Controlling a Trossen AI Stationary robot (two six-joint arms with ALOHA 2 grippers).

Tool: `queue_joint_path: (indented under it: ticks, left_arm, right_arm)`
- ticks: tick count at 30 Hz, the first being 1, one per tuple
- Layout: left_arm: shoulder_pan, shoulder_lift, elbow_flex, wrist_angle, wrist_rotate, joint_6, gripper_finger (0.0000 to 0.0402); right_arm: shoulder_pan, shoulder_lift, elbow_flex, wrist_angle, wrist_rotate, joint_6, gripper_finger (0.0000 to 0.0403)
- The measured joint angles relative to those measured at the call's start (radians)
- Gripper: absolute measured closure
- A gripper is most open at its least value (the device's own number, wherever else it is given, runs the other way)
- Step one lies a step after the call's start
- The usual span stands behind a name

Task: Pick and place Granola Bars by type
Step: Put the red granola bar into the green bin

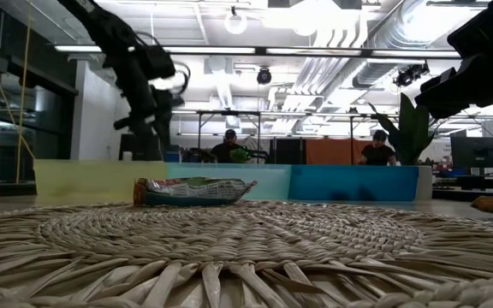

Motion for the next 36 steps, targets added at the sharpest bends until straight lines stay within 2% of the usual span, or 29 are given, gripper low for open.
queue_joint_path:
  ticks: [4, 7, 12, 18, 23, 30, 36]
  left_arm:
    - [0.000, -0.085, 0.000, -0.004, 0.018, 0.033, 0.0227]
    - [0.000, -0.150, 0.000, -0.004, 0.082, 0.057, 0.0227]
    - [0.000, -0.252, 0.001, -0.028, 0.274, 0.136, 0.0227]
    - [0.000, -0.379, 0.001, -0.179, 0.530, 0.276, 0.0227]
    - [0.000, -0.478, 0.001, -0.222, 0.687, 0.291, 0.0227]
    - [-0.001, -0.594, 0.001, -0.269, 0.773, 0.285, 0.0227]
    - [-0.024, -0.678, 0.001, -0.454, 0.836, 0.330, 0.0227]
  right_arm:
    - [0.000, 0.000, 0.000, 0.000, 0.000, 0.000, 0.0402]
    - [0.000, 0.000, 0.000, 0.000, 0.000, 0.000, 0.0402]
    - [0.000, 0.000, 0.000, 0.000, 0.000, 0.000, 0.0402]
    - [0.000, 0.000, 0.000, 0.000, 0.000, 0.000, 0.0402]
    - [0.000, 0.000, 0.000, 0.000, 0.000, 0.000, 0.0402]
    - [0.000, 0.000, 0.000, 0.000, 0.000, 0.000, 0.0402]
    - [0.000, 0.000, 0.000, 0.000, 0.000, 0.000, 0.0402]
